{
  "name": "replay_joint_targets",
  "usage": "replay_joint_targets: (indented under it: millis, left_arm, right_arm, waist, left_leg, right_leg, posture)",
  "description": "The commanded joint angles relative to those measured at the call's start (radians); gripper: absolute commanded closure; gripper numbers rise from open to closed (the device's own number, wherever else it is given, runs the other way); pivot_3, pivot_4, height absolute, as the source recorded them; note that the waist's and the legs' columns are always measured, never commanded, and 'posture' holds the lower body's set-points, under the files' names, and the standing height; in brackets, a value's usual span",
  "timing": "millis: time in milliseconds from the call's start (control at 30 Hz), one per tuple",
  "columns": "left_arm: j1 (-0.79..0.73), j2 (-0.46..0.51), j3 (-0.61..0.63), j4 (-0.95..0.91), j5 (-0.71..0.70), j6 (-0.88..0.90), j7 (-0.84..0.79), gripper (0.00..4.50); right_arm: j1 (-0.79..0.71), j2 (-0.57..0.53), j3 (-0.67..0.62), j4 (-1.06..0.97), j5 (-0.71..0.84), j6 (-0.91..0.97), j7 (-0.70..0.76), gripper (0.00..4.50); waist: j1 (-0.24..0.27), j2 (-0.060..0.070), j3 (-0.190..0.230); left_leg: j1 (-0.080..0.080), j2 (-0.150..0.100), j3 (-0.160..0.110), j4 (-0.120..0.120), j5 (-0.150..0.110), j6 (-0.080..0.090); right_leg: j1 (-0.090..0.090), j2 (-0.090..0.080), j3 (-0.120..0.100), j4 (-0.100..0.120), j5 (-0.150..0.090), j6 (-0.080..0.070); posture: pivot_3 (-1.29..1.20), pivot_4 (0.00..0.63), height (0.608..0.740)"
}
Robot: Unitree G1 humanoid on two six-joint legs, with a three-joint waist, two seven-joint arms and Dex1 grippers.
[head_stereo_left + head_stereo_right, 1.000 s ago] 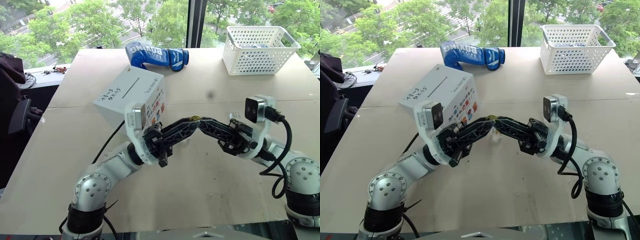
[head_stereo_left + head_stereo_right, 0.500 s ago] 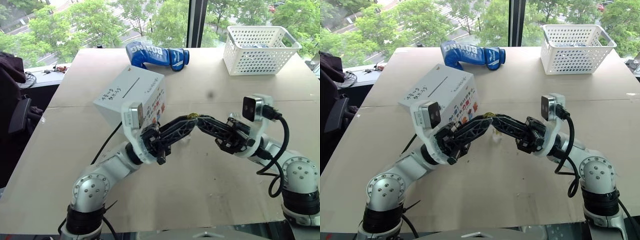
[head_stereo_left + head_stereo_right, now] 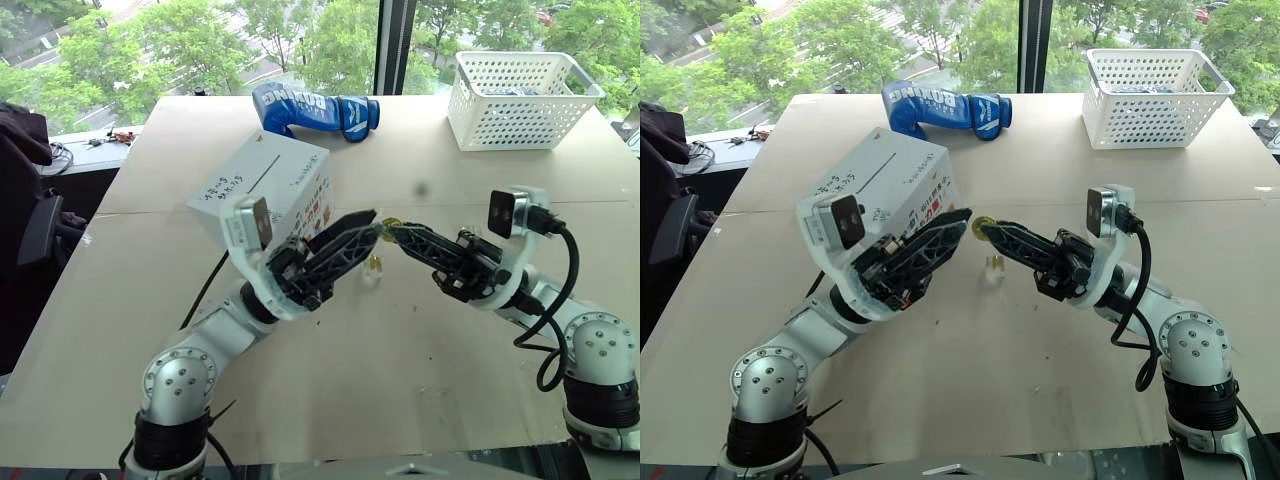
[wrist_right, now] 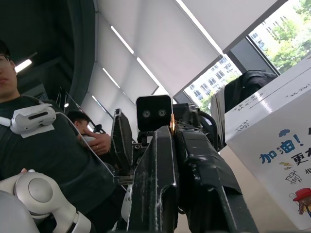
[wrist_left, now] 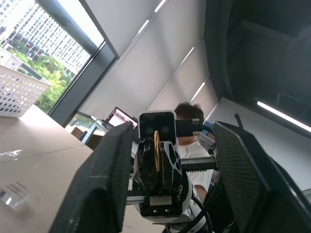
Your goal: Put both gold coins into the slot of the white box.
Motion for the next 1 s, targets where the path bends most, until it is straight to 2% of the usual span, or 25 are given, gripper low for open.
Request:
replay_joint_targets:
  millis: [33,67,1000]
  left_arm:
    - [-0.006,-0.005,0.002,-0.038,-0.007,-0.015,-0.014,3.65]
    - [-0.007,-0.006,-0.002,-0.038,-0.002,-0.016,-0.013,4.08]
    - [-0.007,-0.036,-0.039,-0.022,0.038,0.0,0.001,4.08]
  right_arm:
    - [-0.018,0.006,-0.014,-0.016,0.022,-0.02,-0.004,4.5]
    - [-0.019,0.007,-0.013,-0.016,0.021,-0.02,-0.004,4.5]
    - [-0.04,-0.006,0.022,-0.057,0.045,0.004,0.041,4.5]
  waist:
    - [0.0,0.0,0.0]
    - [0.0,0.0,0.0]
    - [0.0,0.0,0.0]
  left_leg:
    - [0.0,0.0,0.0,0.0,0.0,0.0]
    - [0.0,0.0,0.0,0.0,0.0,0.0]
    - [0.0,0.0,0.0,0.0,0.0,0.0]
  right_leg:
    - [0.0,0.0,0.0,0.0,0.0,0.0]
    - [0.0,0.0,0.0,0.0,0.0,0.0]
    - [0.0,0.0,0.0,-0.001,0.0,0.001]
  posture:
    - [0.0,0.15,0.74]
    - [0.0,0.15,0.74]
    - [0.0,0.15,0.74]
